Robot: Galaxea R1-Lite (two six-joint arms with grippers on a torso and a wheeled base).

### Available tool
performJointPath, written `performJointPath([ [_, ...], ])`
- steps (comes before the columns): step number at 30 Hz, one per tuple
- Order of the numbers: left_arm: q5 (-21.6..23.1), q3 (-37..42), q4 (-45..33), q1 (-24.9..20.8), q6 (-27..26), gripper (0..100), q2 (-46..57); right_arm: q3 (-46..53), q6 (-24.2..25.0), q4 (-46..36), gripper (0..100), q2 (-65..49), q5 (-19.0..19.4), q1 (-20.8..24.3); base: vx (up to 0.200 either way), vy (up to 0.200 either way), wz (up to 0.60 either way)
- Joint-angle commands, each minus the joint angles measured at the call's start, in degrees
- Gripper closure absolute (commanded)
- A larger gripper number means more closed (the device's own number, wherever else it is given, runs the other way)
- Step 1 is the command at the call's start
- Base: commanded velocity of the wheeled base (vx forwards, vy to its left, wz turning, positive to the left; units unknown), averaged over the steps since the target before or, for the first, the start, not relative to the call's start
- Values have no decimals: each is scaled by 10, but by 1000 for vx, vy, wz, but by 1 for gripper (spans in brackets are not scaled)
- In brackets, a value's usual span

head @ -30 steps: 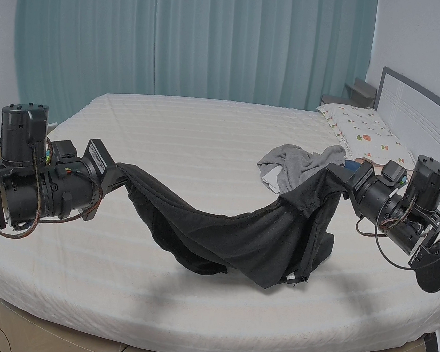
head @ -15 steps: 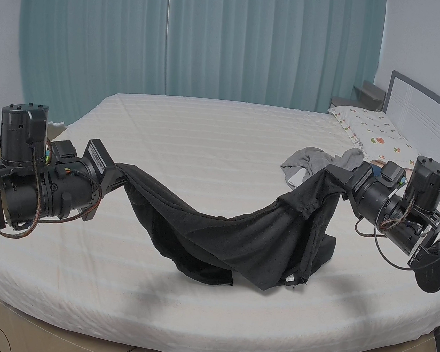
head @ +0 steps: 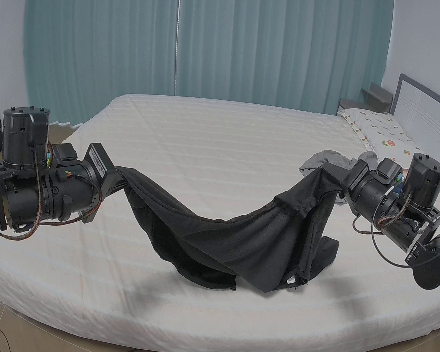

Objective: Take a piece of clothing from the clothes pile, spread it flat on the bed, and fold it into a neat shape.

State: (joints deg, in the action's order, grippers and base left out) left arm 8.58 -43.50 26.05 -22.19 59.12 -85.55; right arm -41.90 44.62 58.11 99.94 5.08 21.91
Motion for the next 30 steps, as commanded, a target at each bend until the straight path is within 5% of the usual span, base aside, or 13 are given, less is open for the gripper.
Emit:
performJointPath([
  [1, 2, 2, 1, 0, 0, 100, -5, 30, 1, 5, 100, 0, -2, -14, 0, 0, 0],
  [5, 2, 2, 1, -1, 0, 100, -14, 33, -1, 2, 100, 7, -6, -15, 0, 0, 0],
  [25, -4, 1, -7, -10, -1, 100, 44, 61, -10, -9, 100, -109, -10, 12, -200, 0, 0],
  [30, -4, -6, -39, -24, -1, 100, 92, 49, -11, -64, 100, -162, -32, 32, -200, 0, 0],
])
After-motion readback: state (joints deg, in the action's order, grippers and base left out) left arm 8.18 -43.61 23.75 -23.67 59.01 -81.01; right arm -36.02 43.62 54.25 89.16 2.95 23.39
